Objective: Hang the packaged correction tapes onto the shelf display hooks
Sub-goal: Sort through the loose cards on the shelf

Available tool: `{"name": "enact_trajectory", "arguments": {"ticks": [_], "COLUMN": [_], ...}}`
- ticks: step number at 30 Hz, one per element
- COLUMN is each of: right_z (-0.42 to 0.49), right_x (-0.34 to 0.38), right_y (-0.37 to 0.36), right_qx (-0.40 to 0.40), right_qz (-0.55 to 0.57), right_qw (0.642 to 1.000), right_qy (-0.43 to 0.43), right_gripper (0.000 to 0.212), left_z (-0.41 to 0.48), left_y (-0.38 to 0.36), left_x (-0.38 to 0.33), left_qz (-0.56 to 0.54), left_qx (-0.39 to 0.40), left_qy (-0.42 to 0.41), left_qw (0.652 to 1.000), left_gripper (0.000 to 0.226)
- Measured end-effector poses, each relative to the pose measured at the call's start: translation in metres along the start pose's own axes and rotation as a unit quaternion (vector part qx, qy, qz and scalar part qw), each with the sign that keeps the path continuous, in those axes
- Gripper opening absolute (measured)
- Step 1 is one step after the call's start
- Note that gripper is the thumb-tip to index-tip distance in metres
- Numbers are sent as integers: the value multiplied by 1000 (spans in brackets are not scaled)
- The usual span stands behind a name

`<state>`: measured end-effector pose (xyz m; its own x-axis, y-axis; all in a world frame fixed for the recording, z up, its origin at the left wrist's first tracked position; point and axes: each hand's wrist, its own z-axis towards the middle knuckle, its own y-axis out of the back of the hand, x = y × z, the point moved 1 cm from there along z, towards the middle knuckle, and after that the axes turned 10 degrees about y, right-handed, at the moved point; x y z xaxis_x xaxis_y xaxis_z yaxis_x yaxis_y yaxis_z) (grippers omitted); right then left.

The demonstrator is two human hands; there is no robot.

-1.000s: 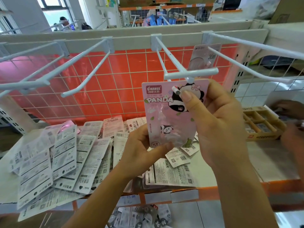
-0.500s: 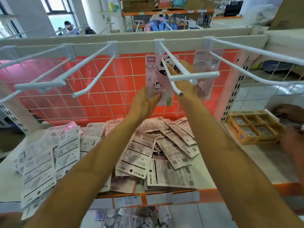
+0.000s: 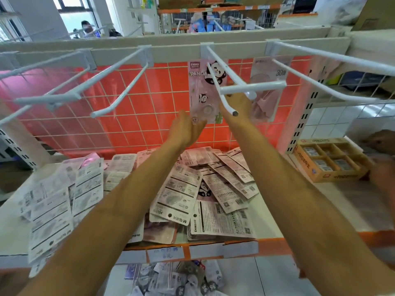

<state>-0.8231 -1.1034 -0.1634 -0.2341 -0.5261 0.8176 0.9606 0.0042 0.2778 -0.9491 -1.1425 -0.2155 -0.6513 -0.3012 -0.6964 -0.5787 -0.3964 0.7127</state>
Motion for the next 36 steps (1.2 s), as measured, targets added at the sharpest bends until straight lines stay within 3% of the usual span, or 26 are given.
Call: {"name": "enact_trajectory", "arguments": {"ticks": [3, 7, 11, 13, 18, 22, 30, 36], "right_z": [-32, -77, -115, -127, -140, -146, -151, -135], "right_x": [-28, -65, -93, -101, -108, -106, -75, -40], "right_y": [1, 1, -3, -6, -9, -7, 13, 35], "right_qx": [-8, 101, 191, 196, 186, 173, 129, 37], "right_qz": [-11, -118, -207, -244, -352, -392, -289, -104], "right_qw": [1000, 983, 949, 943, 917, 904, 948, 993], "right_qy": [-17, -94, -140, -112, -20, 9, -13, -42], "right_gripper": [2, 34, 39, 39, 16, 22, 25, 23], "left_z": [-25, -66, -89, -97, -109, -114, -115, -114], "left_y": [-14, -35, -56, -62, -69, -69, -53, -42], "left_x": [18, 26, 36, 40, 46, 50, 51, 51], "left_qz": [62, 157, 221, 236, 236, 226, 180, 141], "left_qx": [20, 62, 104, 116, 118, 120, 113, 132], "left_qy": [12, -46, -85, -88, -100, -96, -74, -20], "left_qw": [998, 985, 966, 961, 959, 962, 974, 981], "left_gripper": [50, 52, 47, 45, 31, 39, 51, 64]}}
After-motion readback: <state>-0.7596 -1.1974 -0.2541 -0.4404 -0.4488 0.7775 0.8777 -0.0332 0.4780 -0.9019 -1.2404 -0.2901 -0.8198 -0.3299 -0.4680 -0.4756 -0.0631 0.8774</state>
